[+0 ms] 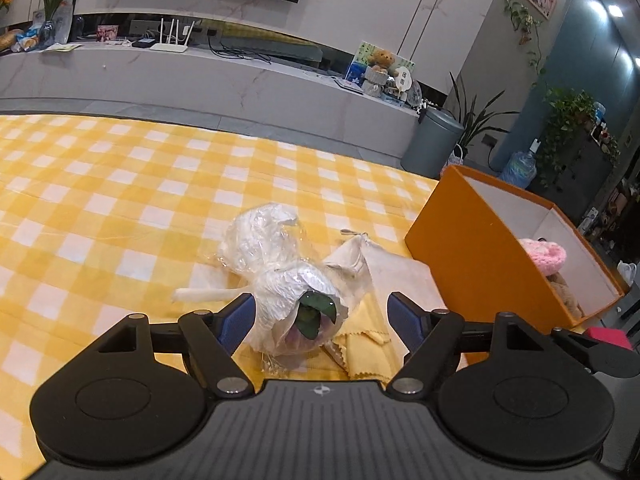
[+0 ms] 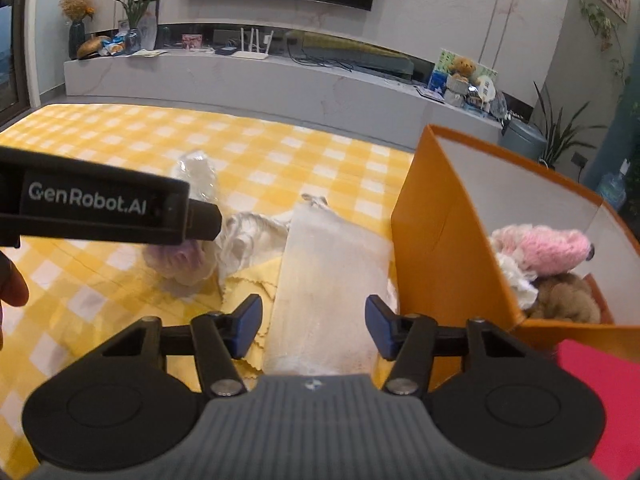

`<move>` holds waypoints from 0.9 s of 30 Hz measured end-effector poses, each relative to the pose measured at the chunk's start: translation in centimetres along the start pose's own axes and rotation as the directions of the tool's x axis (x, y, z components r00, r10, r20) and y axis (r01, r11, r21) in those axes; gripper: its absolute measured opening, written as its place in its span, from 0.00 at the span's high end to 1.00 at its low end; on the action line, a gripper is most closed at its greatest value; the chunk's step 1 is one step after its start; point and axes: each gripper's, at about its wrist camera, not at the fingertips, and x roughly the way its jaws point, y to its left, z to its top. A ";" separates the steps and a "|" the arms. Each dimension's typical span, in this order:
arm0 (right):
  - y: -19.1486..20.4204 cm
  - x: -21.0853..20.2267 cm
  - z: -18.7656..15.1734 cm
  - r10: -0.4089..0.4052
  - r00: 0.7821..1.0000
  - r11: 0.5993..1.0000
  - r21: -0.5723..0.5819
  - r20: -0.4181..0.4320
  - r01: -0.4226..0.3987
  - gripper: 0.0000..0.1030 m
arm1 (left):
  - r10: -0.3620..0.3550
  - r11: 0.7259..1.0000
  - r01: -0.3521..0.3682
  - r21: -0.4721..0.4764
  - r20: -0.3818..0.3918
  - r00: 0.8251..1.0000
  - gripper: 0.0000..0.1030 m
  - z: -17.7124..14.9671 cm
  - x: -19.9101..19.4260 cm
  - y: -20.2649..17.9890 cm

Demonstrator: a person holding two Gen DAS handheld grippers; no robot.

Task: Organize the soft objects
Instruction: 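Grasp the white mesh bag with the right tool while the left tool grasps the wrapped flower bundle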

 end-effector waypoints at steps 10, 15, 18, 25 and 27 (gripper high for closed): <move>-0.9 2.4 -0.5 0.013 0.999 0.998 0.064 -0.049 -0.010 0.87 | 0.062 0.998 -0.062 0.022 0.011 0.998 0.18 -0.2 1.3 0.5; -1.3 1.8 -0.5 0.021 0.999 0.998 0.061 -0.037 -0.019 1.00 | 0.071 0.996 -0.071 0.058 0.011 0.997 0.51 -0.1 1.1 0.3; -1.6 0.9 -0.4 0.021 1.000 0.997 0.069 -0.022 -0.020 1.00 | 0.074 0.995 -0.077 0.062 0.043 0.996 0.60 0.2 0.4 0.1; -1.9 -3.0 -0.7 0.057 0.998 0.992 0.116 0.020 -0.059 1.00 | 0.031 0.999 -0.032 0.009 0.068 0.997 0.65 0.0 -2.5 0.6; -1.6 -4.2 -1.1 0.072 0.997 0.990 0.120 0.025 -0.075 1.00 | 0.014 1.000 -0.014 -0.001 0.059 0.998 0.65 -0.4 -3.9 0.6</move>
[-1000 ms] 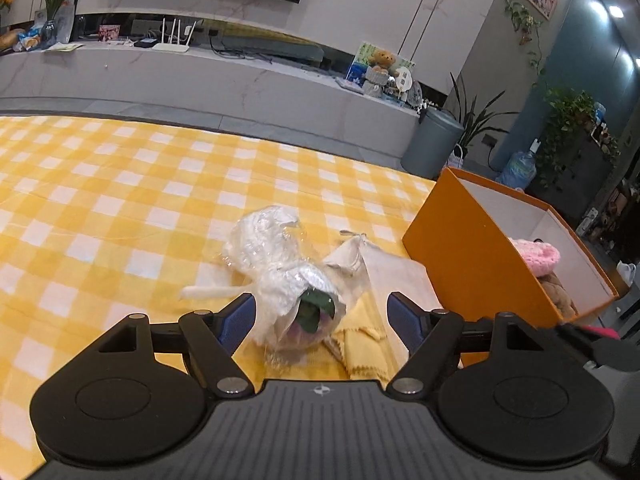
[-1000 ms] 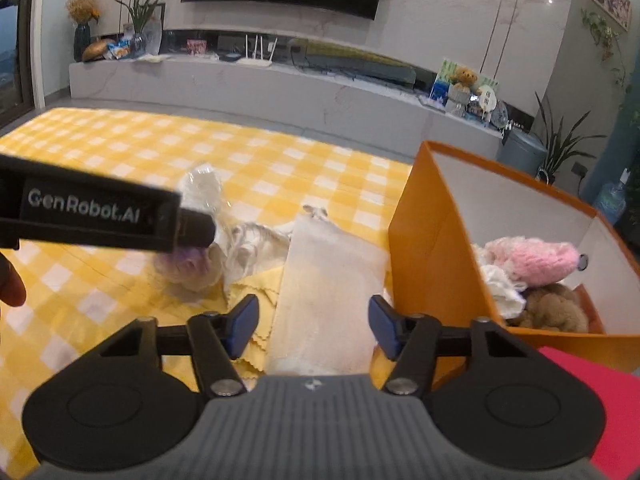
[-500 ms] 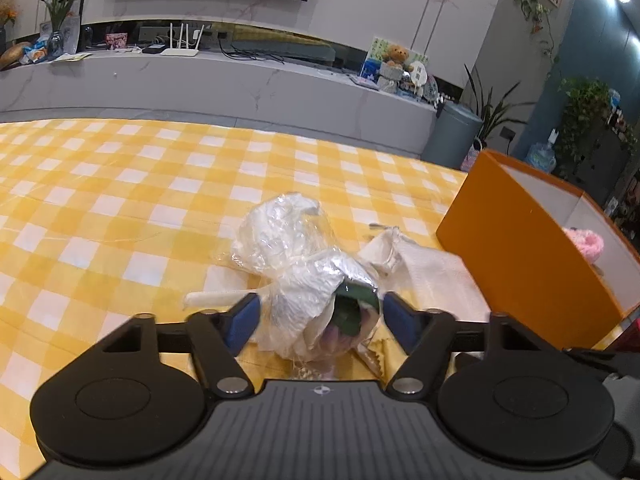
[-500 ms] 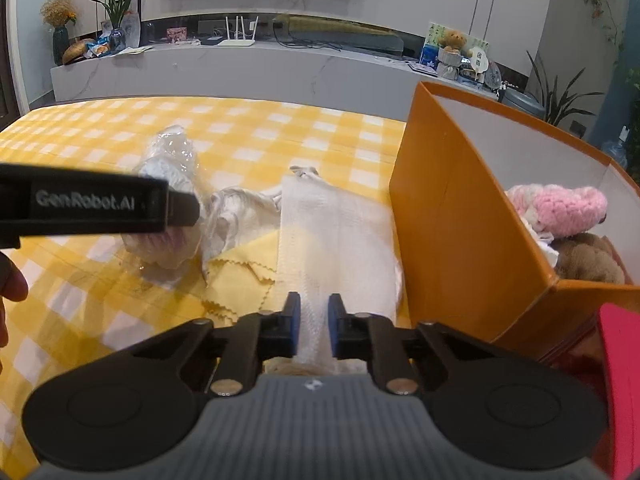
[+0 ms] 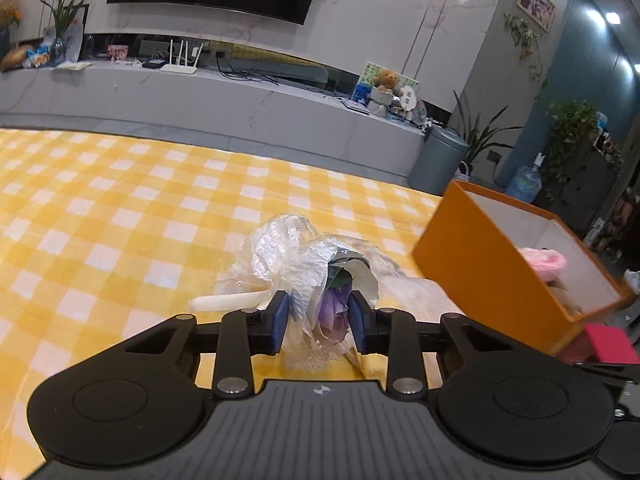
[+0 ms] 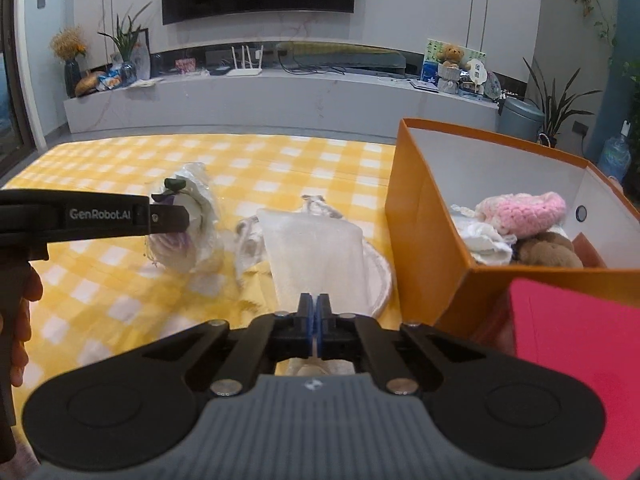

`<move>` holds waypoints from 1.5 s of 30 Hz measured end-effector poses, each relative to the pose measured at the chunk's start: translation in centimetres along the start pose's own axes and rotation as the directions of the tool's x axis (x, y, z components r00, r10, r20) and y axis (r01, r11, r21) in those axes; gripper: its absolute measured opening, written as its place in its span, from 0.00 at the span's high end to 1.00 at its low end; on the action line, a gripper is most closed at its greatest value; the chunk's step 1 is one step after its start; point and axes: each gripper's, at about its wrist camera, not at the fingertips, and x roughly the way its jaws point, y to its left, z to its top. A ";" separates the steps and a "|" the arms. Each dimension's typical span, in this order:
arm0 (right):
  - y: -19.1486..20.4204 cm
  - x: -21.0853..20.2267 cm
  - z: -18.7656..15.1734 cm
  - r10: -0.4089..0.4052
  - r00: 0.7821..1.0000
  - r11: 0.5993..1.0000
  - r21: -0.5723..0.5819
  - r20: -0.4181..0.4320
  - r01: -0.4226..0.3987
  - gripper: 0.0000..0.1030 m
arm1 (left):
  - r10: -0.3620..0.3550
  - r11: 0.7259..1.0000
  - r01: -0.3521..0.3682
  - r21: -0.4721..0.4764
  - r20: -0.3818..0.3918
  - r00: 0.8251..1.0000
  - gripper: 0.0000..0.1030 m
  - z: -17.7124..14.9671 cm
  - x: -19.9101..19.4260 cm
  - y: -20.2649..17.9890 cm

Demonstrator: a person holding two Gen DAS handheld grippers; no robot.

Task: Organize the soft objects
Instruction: 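Grasp the white mesh bag with the right tool while the left tool grasps the wrapped flower bundle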

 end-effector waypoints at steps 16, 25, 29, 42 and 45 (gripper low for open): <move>2.3 -4.5 -6.5 0.095 0.990 0.994 -0.050 -0.106 -0.101 1.00 | -0.005 1.000 0.011 0.025 -0.213 0.977 0.59 -6.8 -5.5 -1.8; 2.5 -5.3 -6.5 0.088 0.994 0.992 -0.079 -0.062 -0.093 0.40 | -0.035 0.997 0.023 -0.074 -0.169 0.985 0.13 -7.3 -6.4 -1.0; 2.3 -5.0 -6.3 0.093 0.995 0.993 -0.067 -0.045 -0.095 0.32 | -0.055 0.991 0.035 -0.128 -0.161 0.985 0.13 -7.2 -5.8 -1.1; 1.1 -1.4 -7.0 0.081 0.988 0.997 0.004 -0.129 -0.081 0.40 | 0.032 0.987 -0.060 -0.149 -0.188 0.982 0.10 -7.5 -2.7 -2.2; 0.8 -1.0 -7.3 0.096 0.985 0.995 0.027 -0.141 -0.093 0.44 | 0.032 0.982 -0.071 -0.174 -0.215 0.976 0.10 -7.8 -2.1 -1.6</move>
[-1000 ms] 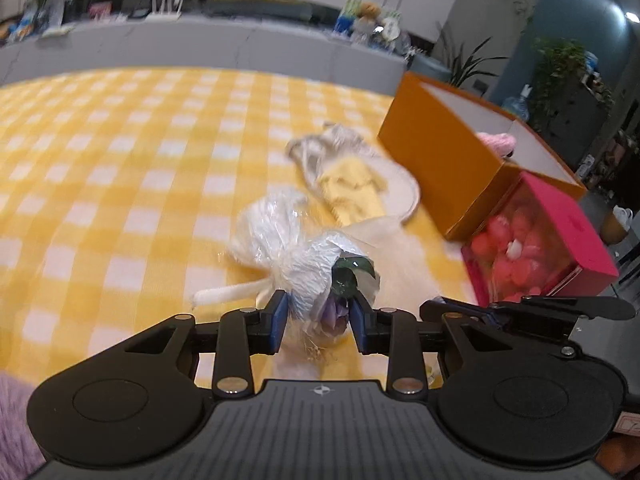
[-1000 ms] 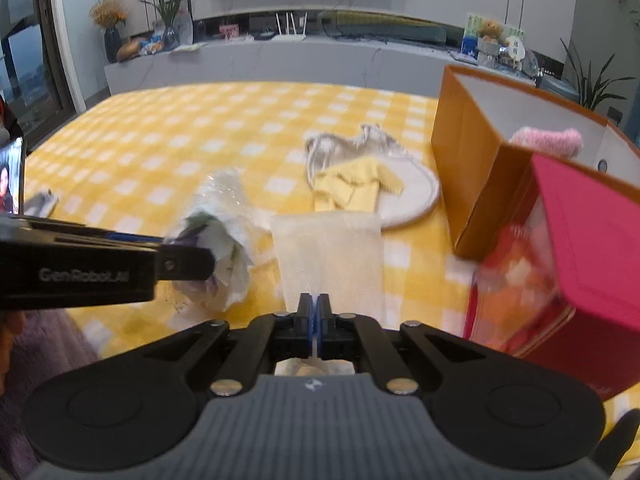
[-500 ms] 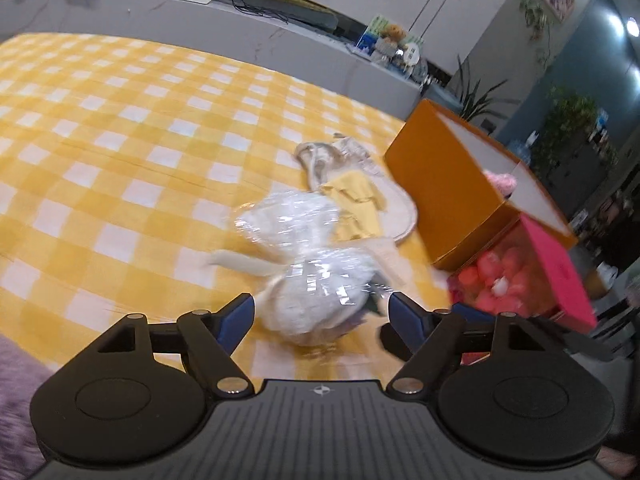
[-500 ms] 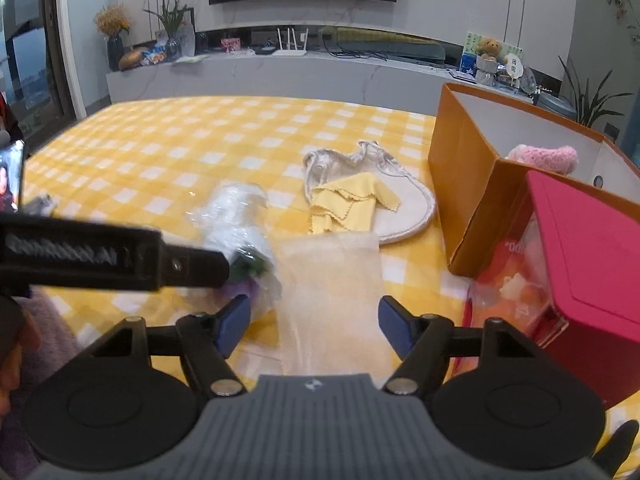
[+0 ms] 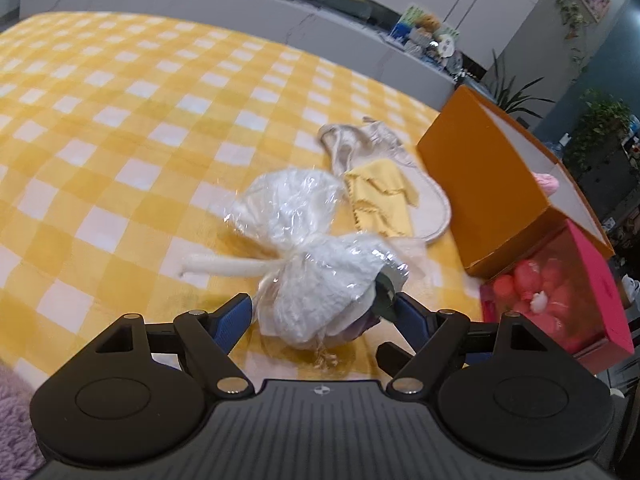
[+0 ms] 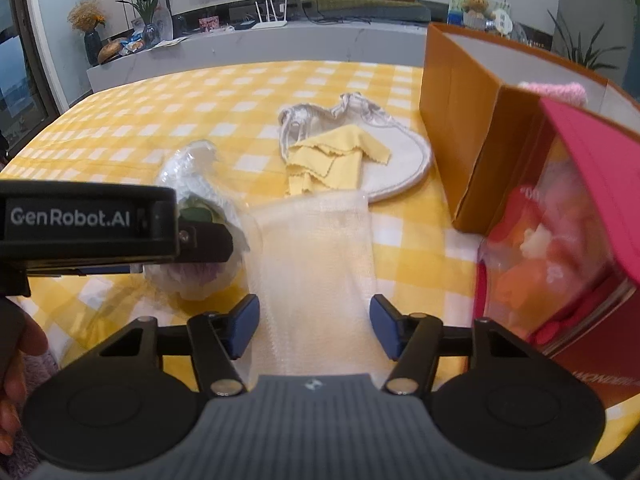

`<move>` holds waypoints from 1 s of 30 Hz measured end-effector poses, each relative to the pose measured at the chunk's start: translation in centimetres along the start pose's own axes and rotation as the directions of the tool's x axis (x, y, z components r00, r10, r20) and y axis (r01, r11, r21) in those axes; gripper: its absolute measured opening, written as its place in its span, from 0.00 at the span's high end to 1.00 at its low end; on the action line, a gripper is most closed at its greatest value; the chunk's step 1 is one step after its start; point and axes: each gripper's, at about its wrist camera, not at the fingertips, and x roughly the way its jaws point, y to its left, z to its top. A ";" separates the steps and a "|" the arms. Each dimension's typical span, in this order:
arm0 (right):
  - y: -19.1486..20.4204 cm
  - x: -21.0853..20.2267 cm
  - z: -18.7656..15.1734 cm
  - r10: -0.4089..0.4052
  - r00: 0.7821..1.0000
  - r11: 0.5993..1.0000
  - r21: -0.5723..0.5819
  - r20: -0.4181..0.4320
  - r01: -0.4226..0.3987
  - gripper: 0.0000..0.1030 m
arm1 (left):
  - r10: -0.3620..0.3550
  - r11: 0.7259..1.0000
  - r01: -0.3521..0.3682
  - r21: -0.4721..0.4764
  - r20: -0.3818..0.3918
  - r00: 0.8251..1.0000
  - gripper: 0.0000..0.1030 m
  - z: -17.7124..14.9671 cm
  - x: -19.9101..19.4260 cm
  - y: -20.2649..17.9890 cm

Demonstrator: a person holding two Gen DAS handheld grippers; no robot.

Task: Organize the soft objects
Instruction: 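Grasp the white mesh bag with the right tool while the left tool grasps the wrapped flower bundle, then carry the mesh bag with the right tool while the left tool carries the flower bundle over the box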

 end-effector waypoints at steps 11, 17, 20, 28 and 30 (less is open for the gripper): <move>-0.9 -0.4 -0.3 -0.004 1.000 1.000 -0.013 0.019 0.005 1.00 | 0.023 0.999 -0.023 0.048 -0.002 1.000 0.41 -0.2 0.5 -0.3; -1.0 -1.8 0.0 0.001 0.999 1.000 -0.016 0.053 -0.001 1.00 | 0.003 0.998 -0.005 0.055 0.025 1.000 0.49 -0.3 -0.2 -0.3; -0.9 -2.8 0.4 0.006 0.997 1.000 -0.014 0.077 -0.005 1.00 | -0.009 0.998 0.006 0.055 0.048 0.999 0.50 -0.4 -1.0 -0.3; -0.7 -6.3 1.4 0.013 0.988 1.000 -0.024 0.156 -0.009 1.00 | -0.074 0.996 0.067 0.055 0.125 0.989 0.51 -1.0 -4.7 -0.8; -0.7 -7.6 1.8 0.012 0.982 1.000 -0.028 0.187 -0.007 1.00 | -0.089 0.995 0.082 0.054 0.138 0.987 0.51 -1.1 -5.6 -1.2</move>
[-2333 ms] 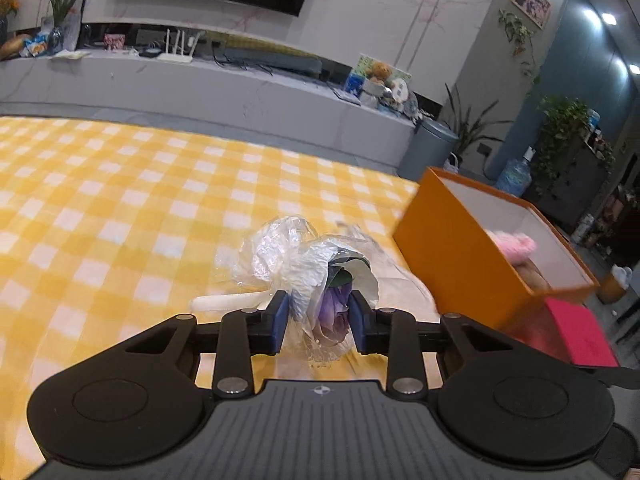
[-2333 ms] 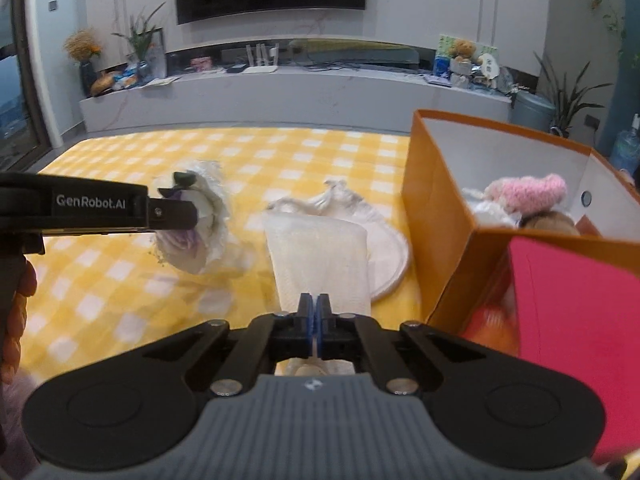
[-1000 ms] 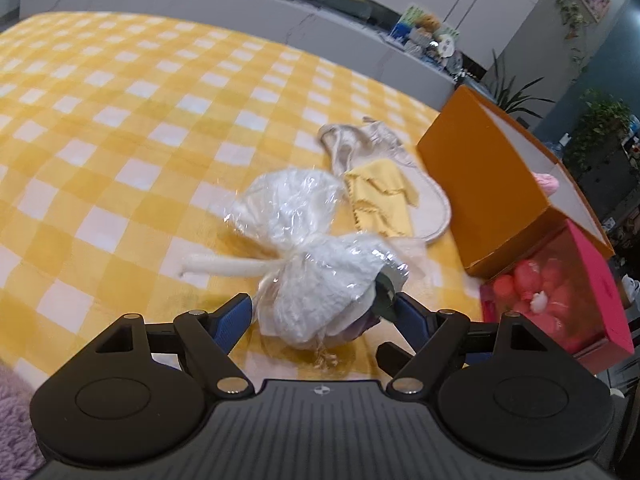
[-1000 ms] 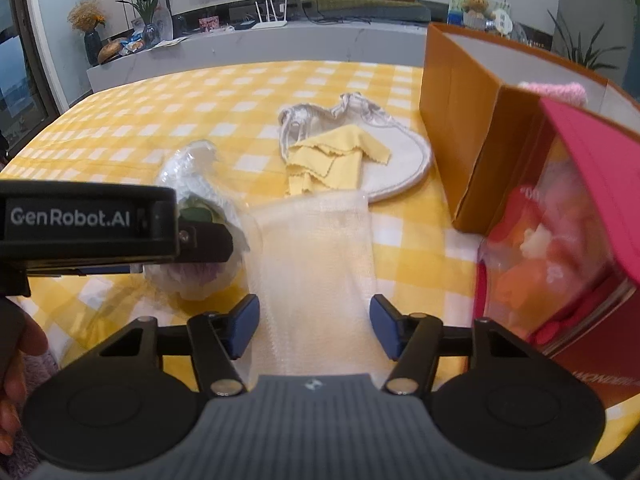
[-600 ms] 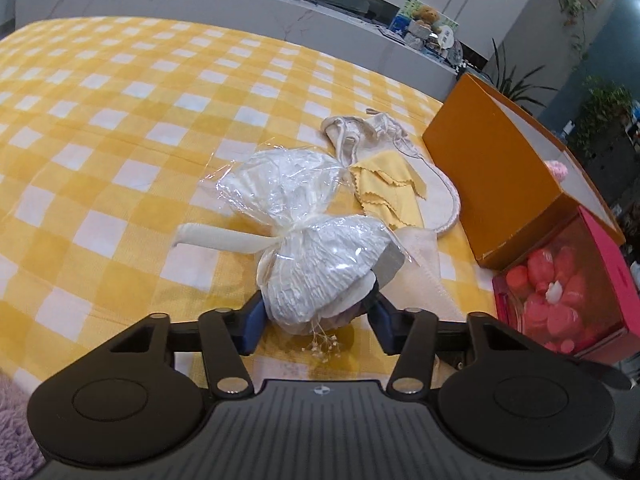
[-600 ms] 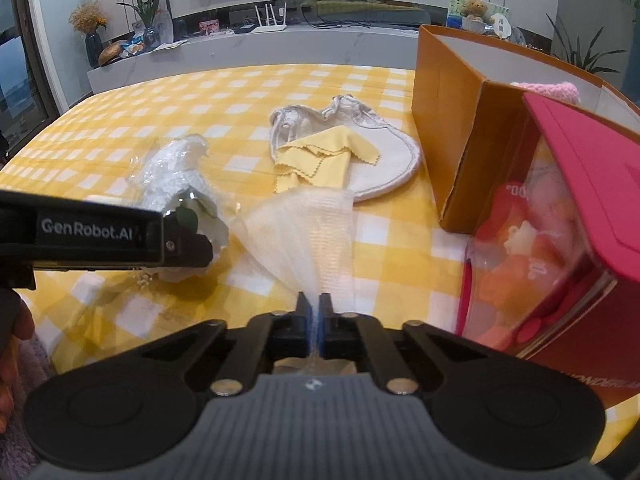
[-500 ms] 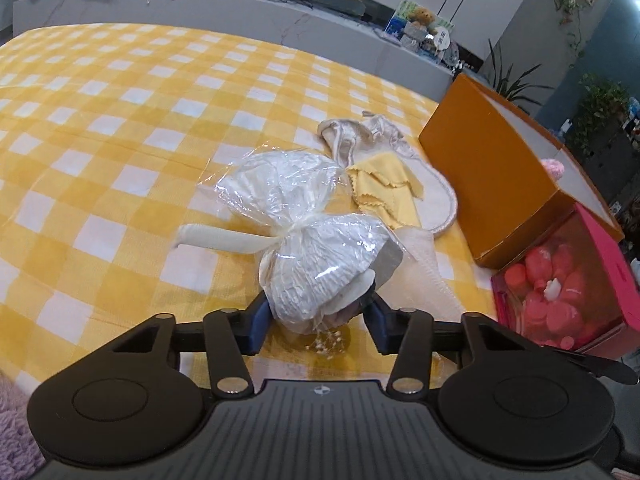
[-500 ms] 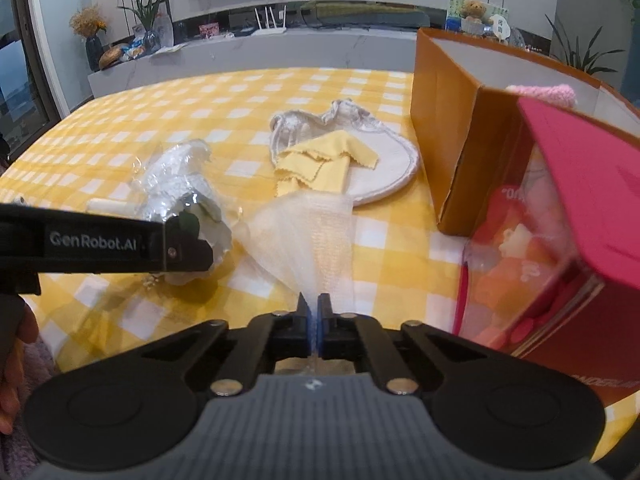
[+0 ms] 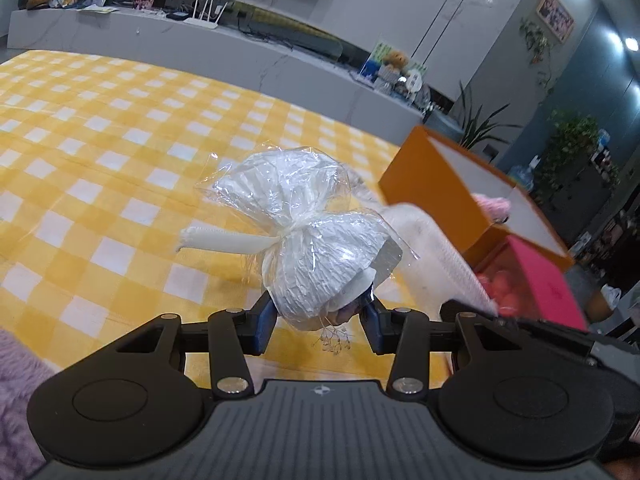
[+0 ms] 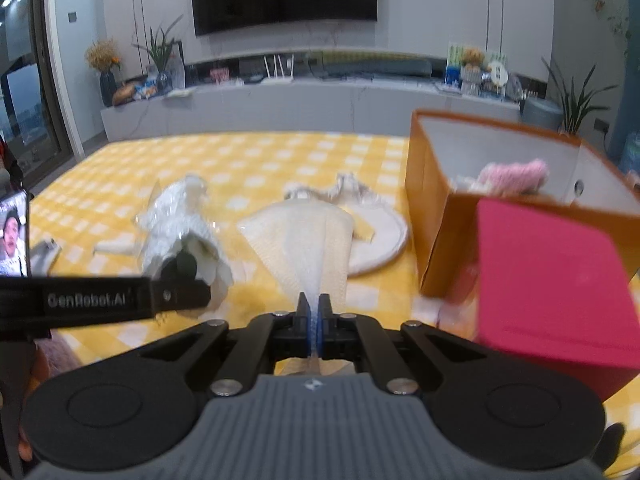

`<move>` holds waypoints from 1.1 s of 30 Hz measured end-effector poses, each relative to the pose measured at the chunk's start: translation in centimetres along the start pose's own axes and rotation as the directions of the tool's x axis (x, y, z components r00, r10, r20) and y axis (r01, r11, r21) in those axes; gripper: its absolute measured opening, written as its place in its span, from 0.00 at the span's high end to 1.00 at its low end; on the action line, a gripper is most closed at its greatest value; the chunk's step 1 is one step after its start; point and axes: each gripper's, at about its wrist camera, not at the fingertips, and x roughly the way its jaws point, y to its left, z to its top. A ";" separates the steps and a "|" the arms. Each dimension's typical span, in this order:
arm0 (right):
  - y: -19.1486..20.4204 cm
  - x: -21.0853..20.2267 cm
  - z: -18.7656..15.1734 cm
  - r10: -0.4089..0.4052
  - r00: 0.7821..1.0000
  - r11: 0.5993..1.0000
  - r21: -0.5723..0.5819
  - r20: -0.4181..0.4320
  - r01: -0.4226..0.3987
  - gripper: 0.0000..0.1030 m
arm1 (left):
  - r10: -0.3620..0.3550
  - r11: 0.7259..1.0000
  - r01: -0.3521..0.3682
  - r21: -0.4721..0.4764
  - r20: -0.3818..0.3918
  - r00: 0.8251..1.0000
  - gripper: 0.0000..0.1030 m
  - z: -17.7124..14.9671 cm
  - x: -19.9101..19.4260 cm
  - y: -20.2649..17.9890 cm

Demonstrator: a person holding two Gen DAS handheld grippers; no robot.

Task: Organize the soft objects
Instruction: 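Carry the mesh bag with the right tool while the left tool carries the flower bundle over the box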

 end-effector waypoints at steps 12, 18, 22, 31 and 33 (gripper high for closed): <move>-3.3 -7.2 3.8 -0.067 0.983 0.997 -0.016 0.172 0.071 1.00 | -0.117 0.989 0.111 0.097 0.054 0.992 0.51 2.5 -3.1 -6.6; -7.7 -9.5 5.1 -0.142 0.973 0.990 0.008 0.183 0.143 1.00 | -0.206 0.964 0.198 0.176 0.028 0.978 0.51 4.2 -1.3 -11.1; -10.5 -9.8 6.3 -0.184 0.968 0.983 0.021 0.172 0.183 1.00 | -0.234 0.942 0.233 0.243 -0.025 0.972 0.51 5.1 0.7 -14.7; -16.3 -7.8 8.8 -0.269 0.955 0.963 0.038 0.127 0.266 1.00 | -0.255 0.903 0.284 0.323 -0.131 0.958 0.51 7.1 6.5 -19.6; -17.6 -6.5 9.4 -0.274 0.957 0.961 0.049 0.097 0.270 1.00 | -0.251 0.896 0.288 0.339 -0.149 0.956 0.51 7.4 7.6 -20.5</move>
